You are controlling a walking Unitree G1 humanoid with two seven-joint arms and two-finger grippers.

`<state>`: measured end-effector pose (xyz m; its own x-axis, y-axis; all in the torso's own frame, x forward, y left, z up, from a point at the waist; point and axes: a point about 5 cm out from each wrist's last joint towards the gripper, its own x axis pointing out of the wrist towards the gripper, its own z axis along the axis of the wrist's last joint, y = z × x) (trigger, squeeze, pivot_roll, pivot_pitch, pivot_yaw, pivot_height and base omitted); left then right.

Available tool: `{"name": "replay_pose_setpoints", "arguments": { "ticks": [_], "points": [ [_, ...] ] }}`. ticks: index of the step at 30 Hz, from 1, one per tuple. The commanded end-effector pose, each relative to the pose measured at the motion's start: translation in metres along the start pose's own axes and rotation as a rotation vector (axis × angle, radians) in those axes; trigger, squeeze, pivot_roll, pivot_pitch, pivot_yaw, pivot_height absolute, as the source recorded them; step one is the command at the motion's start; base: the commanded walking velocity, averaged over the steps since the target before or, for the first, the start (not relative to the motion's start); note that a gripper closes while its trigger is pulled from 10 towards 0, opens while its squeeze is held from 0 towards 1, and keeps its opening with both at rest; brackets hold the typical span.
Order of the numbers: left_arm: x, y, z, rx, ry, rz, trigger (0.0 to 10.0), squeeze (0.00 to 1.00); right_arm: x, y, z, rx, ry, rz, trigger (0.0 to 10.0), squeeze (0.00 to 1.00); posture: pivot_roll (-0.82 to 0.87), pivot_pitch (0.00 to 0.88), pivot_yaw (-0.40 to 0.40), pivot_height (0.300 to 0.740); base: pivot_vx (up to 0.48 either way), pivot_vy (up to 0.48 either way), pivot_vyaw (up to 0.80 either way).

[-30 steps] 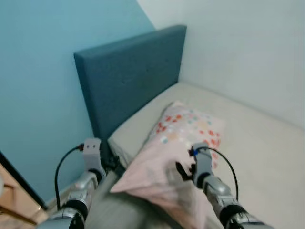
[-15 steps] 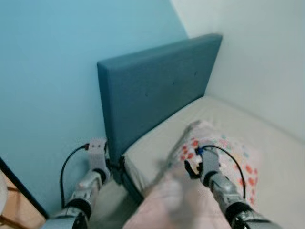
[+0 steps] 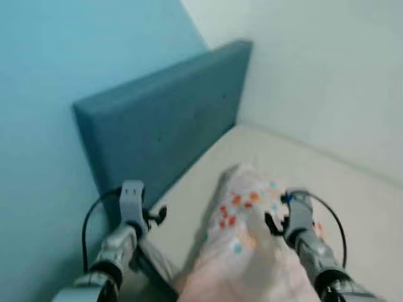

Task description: Clean up the room

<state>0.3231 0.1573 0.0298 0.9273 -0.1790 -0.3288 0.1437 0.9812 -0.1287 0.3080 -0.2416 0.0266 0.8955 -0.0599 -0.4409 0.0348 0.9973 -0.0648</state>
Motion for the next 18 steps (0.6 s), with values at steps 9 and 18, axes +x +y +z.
{"name": "replay_pose_setpoints", "arguments": {
  "ticks": [9, 18],
  "points": [
    [-0.002, 0.003, -0.004, 0.034, 0.029, 0.001, 10.0, 0.0, -0.005, -0.012, -0.011, 0.046, 0.038, -0.045, 10.0, 0.0, -0.1, 0.0, -0.02, 0.74, 0.0, 0.0, -0.77],
    [0.0, 0.005, -0.003, -0.08, 0.042, 0.003, 10.0, 0.0, -0.008, -0.023, -0.012, 0.067, 0.04, -0.082, 10.0, 0.0, -0.1, 0.0, -0.014, 0.74, 0.0, 0.0, -0.77]
  ]
}}
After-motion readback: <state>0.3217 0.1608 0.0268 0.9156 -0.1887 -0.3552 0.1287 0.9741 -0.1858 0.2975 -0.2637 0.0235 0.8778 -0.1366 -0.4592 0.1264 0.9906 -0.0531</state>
